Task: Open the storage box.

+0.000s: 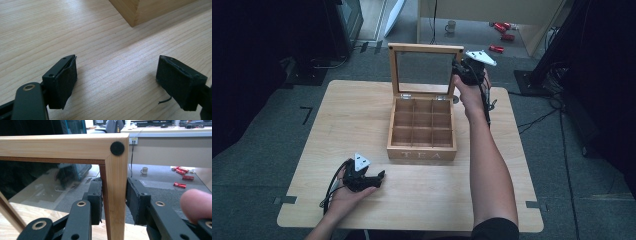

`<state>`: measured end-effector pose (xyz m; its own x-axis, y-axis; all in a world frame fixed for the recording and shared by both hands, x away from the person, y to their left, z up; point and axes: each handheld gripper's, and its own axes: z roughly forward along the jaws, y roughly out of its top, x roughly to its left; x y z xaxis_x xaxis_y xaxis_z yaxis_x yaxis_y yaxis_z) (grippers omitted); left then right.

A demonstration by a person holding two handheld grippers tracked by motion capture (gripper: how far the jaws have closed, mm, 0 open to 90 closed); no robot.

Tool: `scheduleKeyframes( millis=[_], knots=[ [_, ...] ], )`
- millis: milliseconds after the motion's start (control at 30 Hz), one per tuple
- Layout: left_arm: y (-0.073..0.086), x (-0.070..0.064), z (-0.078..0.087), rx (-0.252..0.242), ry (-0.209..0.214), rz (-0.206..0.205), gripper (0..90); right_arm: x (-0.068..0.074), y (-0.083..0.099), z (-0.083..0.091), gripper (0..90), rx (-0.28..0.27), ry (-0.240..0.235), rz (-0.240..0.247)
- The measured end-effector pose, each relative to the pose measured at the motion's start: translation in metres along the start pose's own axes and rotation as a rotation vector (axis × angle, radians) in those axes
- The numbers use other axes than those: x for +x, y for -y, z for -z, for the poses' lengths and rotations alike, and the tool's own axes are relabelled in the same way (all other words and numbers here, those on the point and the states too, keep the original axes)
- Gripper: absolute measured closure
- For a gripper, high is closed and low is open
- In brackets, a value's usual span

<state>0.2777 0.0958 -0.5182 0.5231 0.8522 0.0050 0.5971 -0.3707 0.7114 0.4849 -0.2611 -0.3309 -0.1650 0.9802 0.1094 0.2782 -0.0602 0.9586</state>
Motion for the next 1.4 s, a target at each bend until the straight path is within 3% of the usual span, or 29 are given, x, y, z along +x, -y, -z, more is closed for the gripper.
scheduleKeyframes(
  millis=[1033, 1067, 1100, 1133, 1300, 1400],
  knots=[
    [0.0, 0.001, 0.0, -0.005, 0.004, 0.002, 18.2, 0.001, -0.01, -0.053, 68.1, 0.043, 0.106, -0.015],
    [0.0, 0.001, 0.0, -0.003, 0.004, 0.0, 18.2, 0.001, -0.01, -0.054, 68.6, 0.047, 0.108, -0.014],
    [0.0, 0.001, 0.0, -0.004, 0.003, 0.001, 18.2, 0.001, -0.009, -0.055, 76.4, 0.051, 0.117, -0.012],
    [0.0, 0.001, 0.0, -0.005, 0.002, 0.001, 18.2, 0.0, -0.009, -0.056, 75.6, 0.059, 0.137, -0.025],
    [0.0, 0.0, 0.0, -0.004, 0.0, 0.001, 18.2, -0.005, -0.005, -0.056, 72.3, 0.053, 0.091, -0.061],
    [0.0, 0.0, 0.0, -0.005, -0.002, 0.0, 18.2, -0.005, -0.003, -0.057, 71.7, 0.068, 0.083, -0.055]
  ],
)
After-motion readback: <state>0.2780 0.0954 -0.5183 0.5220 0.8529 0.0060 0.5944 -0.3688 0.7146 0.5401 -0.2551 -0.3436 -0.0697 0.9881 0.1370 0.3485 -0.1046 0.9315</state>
